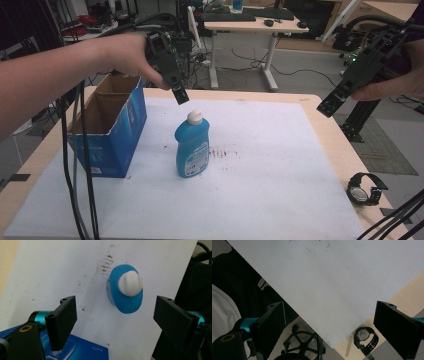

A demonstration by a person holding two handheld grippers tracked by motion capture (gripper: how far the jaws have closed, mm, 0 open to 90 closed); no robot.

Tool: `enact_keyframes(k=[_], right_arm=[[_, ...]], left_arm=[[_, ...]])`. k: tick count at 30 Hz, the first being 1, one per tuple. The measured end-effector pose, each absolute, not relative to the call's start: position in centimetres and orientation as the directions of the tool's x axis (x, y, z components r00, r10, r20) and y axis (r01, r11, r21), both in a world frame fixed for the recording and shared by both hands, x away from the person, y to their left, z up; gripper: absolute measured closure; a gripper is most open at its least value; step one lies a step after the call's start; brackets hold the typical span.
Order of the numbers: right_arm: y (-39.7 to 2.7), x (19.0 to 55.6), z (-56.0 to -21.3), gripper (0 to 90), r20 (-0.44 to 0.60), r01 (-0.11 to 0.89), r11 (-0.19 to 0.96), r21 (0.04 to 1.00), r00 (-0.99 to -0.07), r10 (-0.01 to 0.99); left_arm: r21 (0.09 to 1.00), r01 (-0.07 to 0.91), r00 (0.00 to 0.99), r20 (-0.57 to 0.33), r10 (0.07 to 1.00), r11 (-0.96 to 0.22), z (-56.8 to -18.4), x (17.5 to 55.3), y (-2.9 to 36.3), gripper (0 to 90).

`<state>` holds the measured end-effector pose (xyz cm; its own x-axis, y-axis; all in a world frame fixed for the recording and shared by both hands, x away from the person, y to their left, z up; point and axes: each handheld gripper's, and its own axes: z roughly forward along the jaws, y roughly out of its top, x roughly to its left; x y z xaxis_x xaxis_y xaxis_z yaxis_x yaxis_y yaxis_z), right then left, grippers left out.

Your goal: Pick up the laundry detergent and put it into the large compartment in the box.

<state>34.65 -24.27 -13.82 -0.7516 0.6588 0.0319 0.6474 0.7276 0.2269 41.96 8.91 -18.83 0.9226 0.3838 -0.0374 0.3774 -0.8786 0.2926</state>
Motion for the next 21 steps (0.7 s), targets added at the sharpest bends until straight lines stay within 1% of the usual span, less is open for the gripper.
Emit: enact_keyframes(k=[17,21], right_arm=[[-24.5,34.6,-14.3,9.7,0.039,0.649,0.725,0.228,-0.751,0.660],[-24.6,34.6,-14.4,9.7,0.041,0.648,0.726,0.231,-0.752,0.658]], left_arm=[[0.242,0.383,0.922,-0.041,0.385,-0.891,-21.3,40.8,6.0,19.1],[0.218,0.383,0.923,-0.045,0.382,-0.898,-22.3,40.7,5.2,19.1]])
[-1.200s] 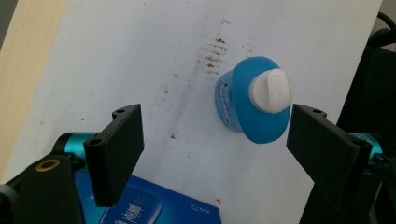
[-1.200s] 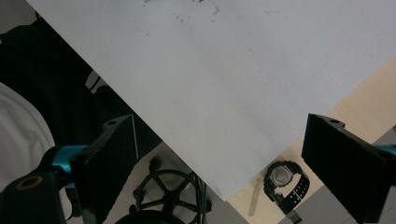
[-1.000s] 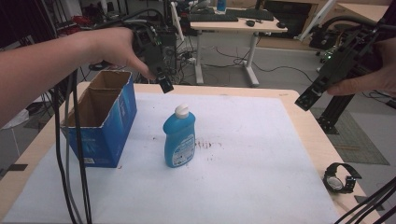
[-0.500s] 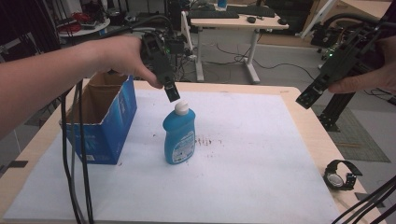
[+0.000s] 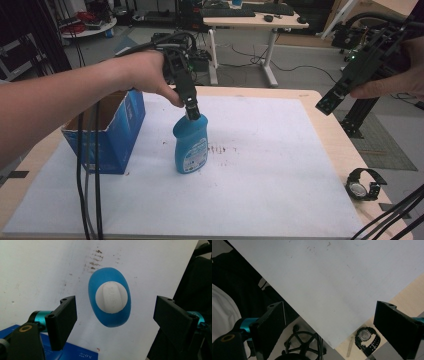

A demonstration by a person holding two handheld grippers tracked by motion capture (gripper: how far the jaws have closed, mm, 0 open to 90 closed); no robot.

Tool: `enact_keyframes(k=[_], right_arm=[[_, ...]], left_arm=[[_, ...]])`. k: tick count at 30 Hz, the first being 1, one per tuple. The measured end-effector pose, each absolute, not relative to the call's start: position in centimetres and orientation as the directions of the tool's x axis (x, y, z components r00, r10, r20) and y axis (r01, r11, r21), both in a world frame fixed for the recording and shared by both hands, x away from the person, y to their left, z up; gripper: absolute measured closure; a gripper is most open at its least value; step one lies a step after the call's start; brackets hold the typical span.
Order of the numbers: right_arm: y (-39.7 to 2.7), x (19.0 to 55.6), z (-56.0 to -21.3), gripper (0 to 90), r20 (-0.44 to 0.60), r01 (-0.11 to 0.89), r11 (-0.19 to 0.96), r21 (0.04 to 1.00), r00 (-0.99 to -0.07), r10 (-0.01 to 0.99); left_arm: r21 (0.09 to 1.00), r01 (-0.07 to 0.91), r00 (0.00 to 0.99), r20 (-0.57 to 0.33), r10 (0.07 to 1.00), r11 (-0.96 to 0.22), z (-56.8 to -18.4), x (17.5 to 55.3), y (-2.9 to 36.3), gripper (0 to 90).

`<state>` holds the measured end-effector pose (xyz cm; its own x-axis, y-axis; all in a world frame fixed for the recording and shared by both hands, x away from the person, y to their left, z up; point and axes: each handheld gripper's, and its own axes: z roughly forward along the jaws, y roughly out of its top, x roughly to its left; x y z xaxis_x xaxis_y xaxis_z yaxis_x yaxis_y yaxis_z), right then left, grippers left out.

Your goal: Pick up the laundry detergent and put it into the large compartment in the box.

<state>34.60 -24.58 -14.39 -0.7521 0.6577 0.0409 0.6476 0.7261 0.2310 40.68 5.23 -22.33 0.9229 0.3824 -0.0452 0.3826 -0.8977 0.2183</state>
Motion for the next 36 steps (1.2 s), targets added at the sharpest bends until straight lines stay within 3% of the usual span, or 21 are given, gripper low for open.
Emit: enact_keyframes(k=[36], right_arm=[[-24.7,35.0,-15.2,9.7,0.053,0.656,0.722,0.220,-0.747,0.663]], left_arm=[[0.170,0.418,0.908,-0.044,0.417,-0.893,-27.1,41.0,3.9,19.2]])
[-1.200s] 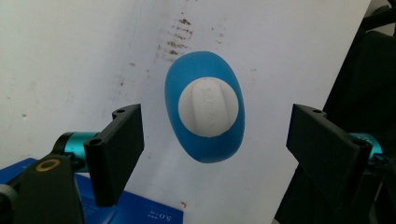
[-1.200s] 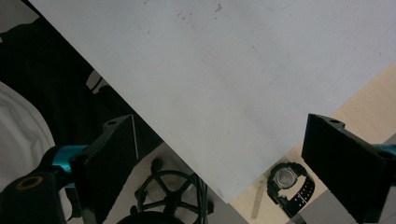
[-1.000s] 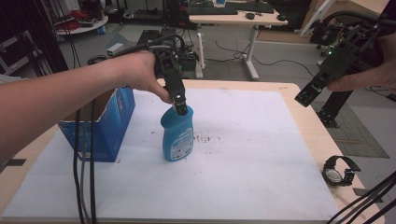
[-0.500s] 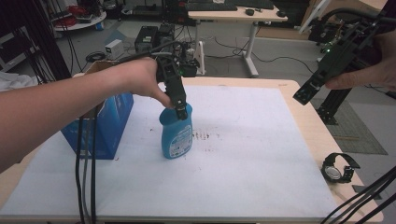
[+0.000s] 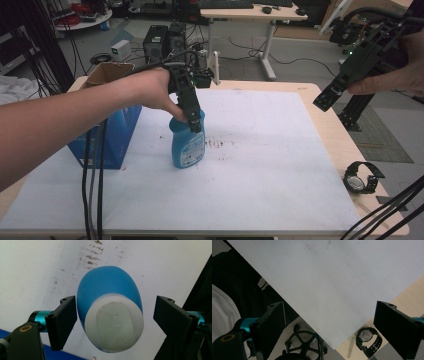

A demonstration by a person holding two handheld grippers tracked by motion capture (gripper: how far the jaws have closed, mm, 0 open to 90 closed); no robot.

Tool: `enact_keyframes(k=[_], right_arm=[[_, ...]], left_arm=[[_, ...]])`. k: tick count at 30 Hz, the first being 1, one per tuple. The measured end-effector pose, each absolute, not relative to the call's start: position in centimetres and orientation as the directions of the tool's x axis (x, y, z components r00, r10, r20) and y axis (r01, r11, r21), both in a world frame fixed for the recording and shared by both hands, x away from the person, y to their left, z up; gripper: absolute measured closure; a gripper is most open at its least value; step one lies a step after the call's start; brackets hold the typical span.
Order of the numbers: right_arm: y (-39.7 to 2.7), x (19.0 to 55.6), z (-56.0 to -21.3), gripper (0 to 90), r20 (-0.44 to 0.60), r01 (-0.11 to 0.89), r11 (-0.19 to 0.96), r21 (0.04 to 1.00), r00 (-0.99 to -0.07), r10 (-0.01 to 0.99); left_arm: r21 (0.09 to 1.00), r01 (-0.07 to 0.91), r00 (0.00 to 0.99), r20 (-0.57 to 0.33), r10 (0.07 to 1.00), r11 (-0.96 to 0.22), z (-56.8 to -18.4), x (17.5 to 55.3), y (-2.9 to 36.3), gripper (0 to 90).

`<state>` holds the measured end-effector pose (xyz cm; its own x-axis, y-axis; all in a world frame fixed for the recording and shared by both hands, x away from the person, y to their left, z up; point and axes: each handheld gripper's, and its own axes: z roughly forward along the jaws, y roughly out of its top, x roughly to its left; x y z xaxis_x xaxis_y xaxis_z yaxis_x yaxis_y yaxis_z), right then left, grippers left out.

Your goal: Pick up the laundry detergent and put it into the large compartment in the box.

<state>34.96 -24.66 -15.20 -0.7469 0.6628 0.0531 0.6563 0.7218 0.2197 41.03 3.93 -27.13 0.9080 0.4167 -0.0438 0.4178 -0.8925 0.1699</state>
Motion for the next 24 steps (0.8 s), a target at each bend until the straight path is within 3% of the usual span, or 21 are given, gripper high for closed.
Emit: enact_keyframes(k=[24], right_arm=[[-24.8,34.9,-15.4,9.7,0.059,0.659,0.719,0.220,-0.745,0.665]], left_arm=[[0.159,0.439,0.897,-0.021,0.441,-0.884,-28.2,40.9,3.8,19.3]])
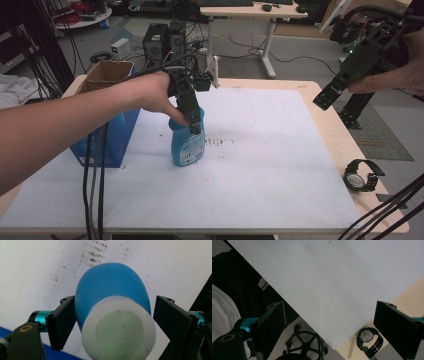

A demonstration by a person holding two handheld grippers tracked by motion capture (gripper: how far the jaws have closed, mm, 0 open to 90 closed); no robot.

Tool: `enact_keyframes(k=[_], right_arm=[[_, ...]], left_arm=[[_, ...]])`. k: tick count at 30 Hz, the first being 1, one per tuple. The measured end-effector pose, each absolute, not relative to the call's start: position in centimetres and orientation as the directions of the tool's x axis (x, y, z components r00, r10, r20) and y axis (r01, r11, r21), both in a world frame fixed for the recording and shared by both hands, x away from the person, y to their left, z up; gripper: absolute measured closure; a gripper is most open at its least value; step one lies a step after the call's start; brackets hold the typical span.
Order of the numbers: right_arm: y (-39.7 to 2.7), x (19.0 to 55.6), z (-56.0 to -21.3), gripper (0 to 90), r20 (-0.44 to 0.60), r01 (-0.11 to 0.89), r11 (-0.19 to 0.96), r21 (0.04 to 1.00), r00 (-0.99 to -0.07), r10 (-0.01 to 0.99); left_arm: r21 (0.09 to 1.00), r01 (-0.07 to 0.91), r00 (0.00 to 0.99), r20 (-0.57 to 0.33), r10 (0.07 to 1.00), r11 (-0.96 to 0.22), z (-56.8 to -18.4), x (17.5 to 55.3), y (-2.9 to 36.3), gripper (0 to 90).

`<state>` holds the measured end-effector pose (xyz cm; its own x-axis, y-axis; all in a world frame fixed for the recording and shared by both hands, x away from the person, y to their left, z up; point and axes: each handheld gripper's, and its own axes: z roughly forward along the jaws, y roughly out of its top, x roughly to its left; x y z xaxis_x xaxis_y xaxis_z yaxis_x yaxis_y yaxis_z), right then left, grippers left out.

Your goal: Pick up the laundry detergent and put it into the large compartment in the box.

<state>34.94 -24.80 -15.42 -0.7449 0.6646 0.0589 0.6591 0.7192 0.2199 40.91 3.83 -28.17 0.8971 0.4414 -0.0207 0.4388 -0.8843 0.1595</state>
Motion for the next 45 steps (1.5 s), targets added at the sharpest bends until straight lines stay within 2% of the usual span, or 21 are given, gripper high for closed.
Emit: enact_keyframes(k=[45], right_arm=[[-24.82,34.74,-15.53,9.7,0.062,0.667,0.713,0.215,-0.738,0.672]], left_arm=[[0.172,0.452,0.890,-0.020,0.455,-0.875,-27.61,40.95,4.14,29.4]])
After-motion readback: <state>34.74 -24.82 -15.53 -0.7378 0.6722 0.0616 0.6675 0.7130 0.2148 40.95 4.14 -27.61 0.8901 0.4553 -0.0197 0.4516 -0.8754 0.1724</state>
